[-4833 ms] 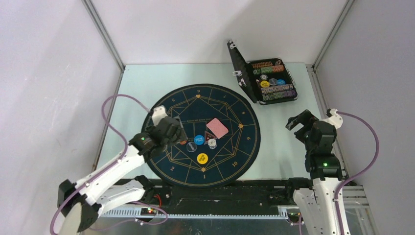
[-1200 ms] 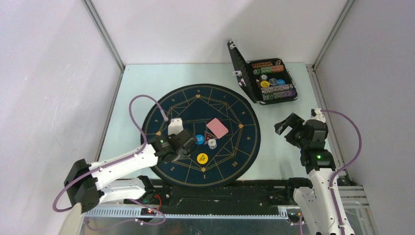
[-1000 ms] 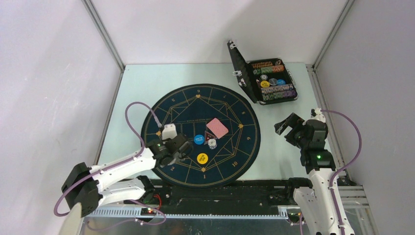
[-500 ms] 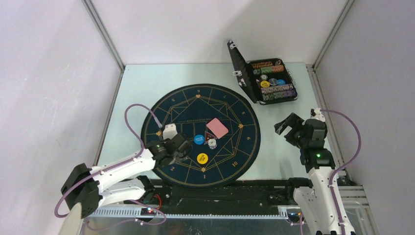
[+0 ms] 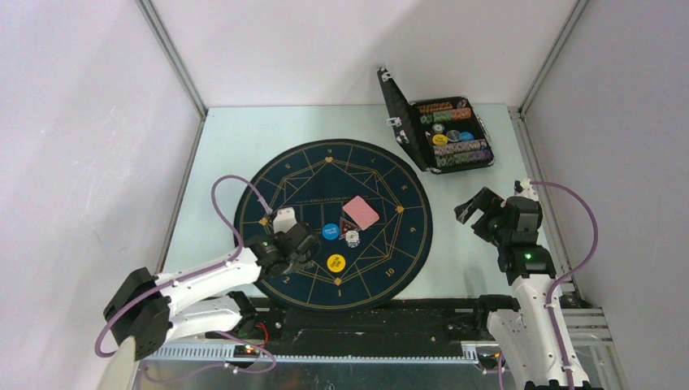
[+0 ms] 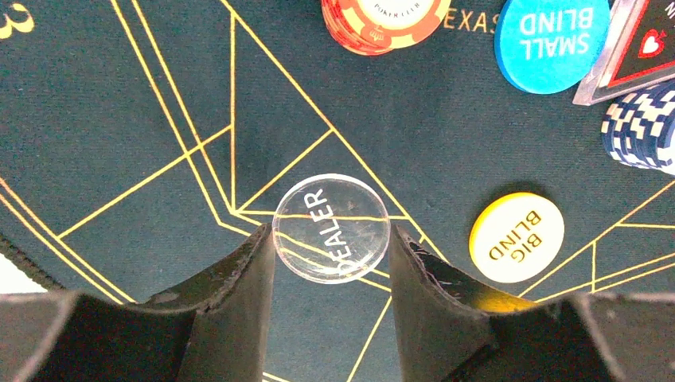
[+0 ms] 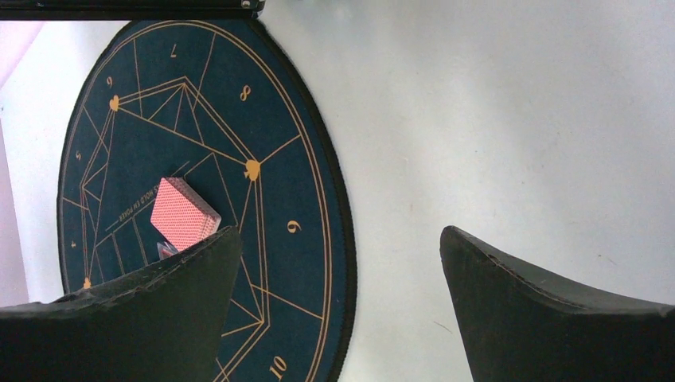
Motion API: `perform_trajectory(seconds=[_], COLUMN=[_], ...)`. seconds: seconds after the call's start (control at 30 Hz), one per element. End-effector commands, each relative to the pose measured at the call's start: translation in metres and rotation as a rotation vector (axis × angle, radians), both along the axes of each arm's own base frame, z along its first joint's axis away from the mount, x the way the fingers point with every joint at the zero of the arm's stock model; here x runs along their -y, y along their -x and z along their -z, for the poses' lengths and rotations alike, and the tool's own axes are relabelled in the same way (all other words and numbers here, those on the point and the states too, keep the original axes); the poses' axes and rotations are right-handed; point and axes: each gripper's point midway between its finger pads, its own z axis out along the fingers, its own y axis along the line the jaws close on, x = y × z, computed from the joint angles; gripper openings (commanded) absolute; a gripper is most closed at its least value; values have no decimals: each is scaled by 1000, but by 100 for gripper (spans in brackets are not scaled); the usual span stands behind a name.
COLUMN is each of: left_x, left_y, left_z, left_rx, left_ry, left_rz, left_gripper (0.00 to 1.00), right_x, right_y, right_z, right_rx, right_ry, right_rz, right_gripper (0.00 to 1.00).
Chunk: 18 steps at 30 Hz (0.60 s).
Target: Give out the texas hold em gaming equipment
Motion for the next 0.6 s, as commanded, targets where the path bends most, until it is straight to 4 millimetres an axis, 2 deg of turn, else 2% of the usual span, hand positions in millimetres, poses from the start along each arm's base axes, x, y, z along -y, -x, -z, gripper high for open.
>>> perform_trajectory(seconds=[0.0,0.17,0.27,0.43,0.57], left_x=[4,6,1,-17,-39], left_y=[-6,-7,-9,-17,-33], left_z=[2,-1,-12,-27,-46], left_rx=[9,9,33,52,94], left_ry=[5,4,-9,-56,-102], left_rz=[-3,2,-13,-70,-121], left_gripper=[6,5,6,5,4], right_x=[0,1,1,0,0], right_y=[-6,-6,-6,-6,-6], right_z=[-8,-7,-7,-7,-7], right_rx=[42,41,41,40,39], right_ry=[1,1,2,1,-2], right_rz=[-2,0,0,-1,-5], right_gripper=[98,98,98,98,98])
